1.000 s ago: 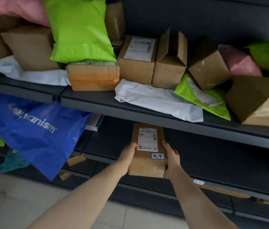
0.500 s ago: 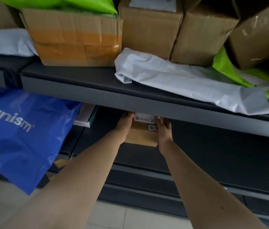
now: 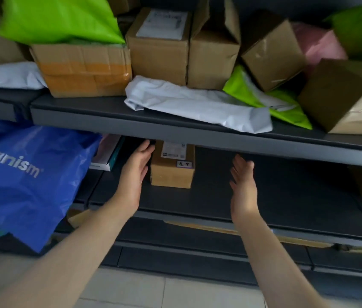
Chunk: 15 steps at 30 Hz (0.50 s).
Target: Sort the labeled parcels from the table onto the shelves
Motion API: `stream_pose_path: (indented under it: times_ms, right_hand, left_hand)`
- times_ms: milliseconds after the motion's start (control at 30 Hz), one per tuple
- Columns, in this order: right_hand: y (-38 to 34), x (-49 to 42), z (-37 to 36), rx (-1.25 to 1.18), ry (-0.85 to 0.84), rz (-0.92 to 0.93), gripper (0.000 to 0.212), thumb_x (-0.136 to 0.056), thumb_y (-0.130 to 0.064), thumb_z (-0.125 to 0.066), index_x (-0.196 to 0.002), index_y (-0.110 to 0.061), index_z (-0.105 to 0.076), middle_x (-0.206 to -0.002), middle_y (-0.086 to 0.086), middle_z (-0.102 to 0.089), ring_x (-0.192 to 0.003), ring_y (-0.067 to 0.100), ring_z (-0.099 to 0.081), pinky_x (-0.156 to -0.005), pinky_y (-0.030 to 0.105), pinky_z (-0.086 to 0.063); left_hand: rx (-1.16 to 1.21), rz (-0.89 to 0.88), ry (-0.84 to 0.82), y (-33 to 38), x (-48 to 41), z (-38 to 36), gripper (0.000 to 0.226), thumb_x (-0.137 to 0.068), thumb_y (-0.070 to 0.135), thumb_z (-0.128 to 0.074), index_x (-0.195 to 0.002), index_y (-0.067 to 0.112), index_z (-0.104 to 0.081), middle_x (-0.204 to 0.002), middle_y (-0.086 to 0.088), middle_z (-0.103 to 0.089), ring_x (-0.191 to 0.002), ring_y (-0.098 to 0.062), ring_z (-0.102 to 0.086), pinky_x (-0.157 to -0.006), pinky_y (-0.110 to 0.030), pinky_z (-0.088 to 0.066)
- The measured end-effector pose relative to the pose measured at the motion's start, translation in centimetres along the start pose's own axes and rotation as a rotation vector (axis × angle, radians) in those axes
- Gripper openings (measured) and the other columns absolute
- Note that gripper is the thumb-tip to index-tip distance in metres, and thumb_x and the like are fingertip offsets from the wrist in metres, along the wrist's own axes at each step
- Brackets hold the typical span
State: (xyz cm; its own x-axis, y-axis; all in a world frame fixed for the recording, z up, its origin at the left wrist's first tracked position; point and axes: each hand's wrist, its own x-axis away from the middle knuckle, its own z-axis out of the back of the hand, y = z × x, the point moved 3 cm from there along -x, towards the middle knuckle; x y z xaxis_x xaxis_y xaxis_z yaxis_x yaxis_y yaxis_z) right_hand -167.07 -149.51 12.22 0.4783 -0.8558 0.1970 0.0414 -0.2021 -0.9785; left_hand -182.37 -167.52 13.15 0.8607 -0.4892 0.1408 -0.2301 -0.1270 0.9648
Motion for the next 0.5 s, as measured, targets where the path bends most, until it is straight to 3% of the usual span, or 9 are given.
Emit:
stream_pose_path:
  times_ms: [133,267,433,500]
  right_hand:
    - [-1.9,7.9,5.1,0.014,0.034,0.024,0.058,-0.109,-0.046,-0.014,-0.156,-0.027,-0.041,-0.163,-0.005,-0.041,-0.151,0.014,-0.035,-0.121,0.036,-0.021]
    - [-4.3,16.4,8.9,0.0,-0.004,-0.006,0.055,-0.109,-0.048,-0.015,-0.152,-0.035,-0.047,-0.161,-0.006,-0.044,-0.151,0.017,-0.035,-0.121,0.041,-0.019]
    - [-8.9,25.4,15.1,-0.05,-0.019,0.11,0.052,-0.109,-0.045,-0.018,-0.148,-0.036,-0.052,-0.157,-0.014,-0.049,-0.146,0.006,-0.038,-0.108,0.027,-0.019]
    - [-10.6,28.2,17.8,-0.083,-0.032,0.183,0.051,-0.11,-0.043,-0.018,-0.143,-0.035,-0.055,-0.154,-0.014,-0.052,-0.144,0.003,-0.04,-0.109,0.025,-0.019]
  left_hand:
    - [0.012,-0.004,-0.038,0.6,9.3,-1.4,0.043,-0.108,0.031,-0.023,-0.142,0.037,-0.047,-0.144,0.012,-0.055,-0.141,-0.007,-0.044,-0.121,-0.031,-0.025]
    - [0.041,-0.05,-0.092,3.2,18.7,-4.9,0.051,-0.108,0.034,-0.017,-0.153,0.026,-0.042,-0.155,0.008,-0.048,-0.143,-0.008,-0.043,-0.122,-0.033,-0.026]
    - [0.057,-0.158,-0.153,8.2,28.7,-9.8,0.053,-0.108,0.036,-0.016,-0.154,0.027,-0.041,-0.156,0.008,-0.049,-0.144,-0.007,-0.042,-0.119,-0.03,-0.029]
    - [0.083,-0.185,-0.184,9.6,32.1,-11.9,0.053,-0.107,0.037,-0.018,-0.154,0.027,-0.041,-0.157,0.007,-0.048,-0.144,-0.008,-0.042,-0.119,-0.031,-0.03]
